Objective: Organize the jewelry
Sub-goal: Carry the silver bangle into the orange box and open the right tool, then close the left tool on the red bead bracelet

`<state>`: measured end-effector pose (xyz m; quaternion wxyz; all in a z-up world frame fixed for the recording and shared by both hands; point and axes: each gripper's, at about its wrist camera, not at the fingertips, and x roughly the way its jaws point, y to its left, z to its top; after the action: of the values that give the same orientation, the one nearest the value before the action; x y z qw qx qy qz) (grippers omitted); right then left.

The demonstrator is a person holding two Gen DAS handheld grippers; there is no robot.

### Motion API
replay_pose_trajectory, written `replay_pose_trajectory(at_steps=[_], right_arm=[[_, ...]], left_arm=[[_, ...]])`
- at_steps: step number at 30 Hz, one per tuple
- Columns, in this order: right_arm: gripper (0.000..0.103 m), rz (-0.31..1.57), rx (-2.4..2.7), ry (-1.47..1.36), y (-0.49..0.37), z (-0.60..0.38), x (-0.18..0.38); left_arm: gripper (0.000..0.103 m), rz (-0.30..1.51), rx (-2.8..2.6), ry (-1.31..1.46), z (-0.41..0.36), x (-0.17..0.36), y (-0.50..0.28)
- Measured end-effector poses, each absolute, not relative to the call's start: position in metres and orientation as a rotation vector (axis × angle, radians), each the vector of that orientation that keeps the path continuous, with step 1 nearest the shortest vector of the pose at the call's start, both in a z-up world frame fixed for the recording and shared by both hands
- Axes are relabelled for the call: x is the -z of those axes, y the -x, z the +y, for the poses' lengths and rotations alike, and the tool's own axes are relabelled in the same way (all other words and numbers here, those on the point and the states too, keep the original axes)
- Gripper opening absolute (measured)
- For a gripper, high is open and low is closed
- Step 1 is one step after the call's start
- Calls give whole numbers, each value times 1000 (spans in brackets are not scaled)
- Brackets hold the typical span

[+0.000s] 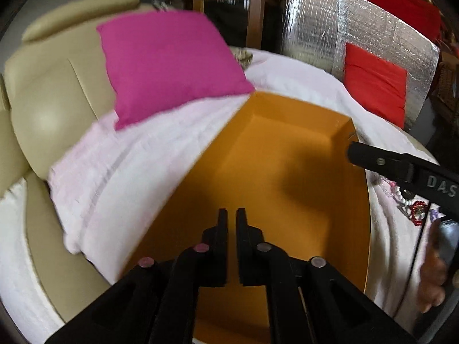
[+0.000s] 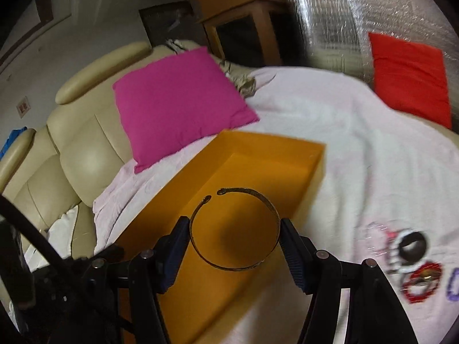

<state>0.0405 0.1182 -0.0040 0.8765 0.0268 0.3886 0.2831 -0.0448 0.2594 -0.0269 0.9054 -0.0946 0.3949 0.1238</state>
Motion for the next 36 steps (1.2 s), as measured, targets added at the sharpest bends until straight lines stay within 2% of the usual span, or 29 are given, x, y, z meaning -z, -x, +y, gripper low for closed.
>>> replay_pose_trajectory(at_steps=[2, 4, 10, 22, 28, 36], right_arm=[[70, 840, -568, -91, -44, 112, 11], [70, 845, -569, -195, -48, 92, 9], [71, 814, -448, -288, -49, 22, -3], [70, 828, -154, -408, -5, -172, -19], [70, 855, 50, -531, 20, -271, -11], [70, 925, 78, -667, 12, -306, 13]], left_arm=[[43, 824, -250, 196, 254, 30, 43], [56, 791, -267, 172, 248, 26, 40], [57, 755, -221, 109, 220, 18, 30], [59, 634, -50, -65, 84, 0, 12], [59, 693, 119, -175, 3, 18, 0], [59, 773, 167, -120, -7, 30, -19]])
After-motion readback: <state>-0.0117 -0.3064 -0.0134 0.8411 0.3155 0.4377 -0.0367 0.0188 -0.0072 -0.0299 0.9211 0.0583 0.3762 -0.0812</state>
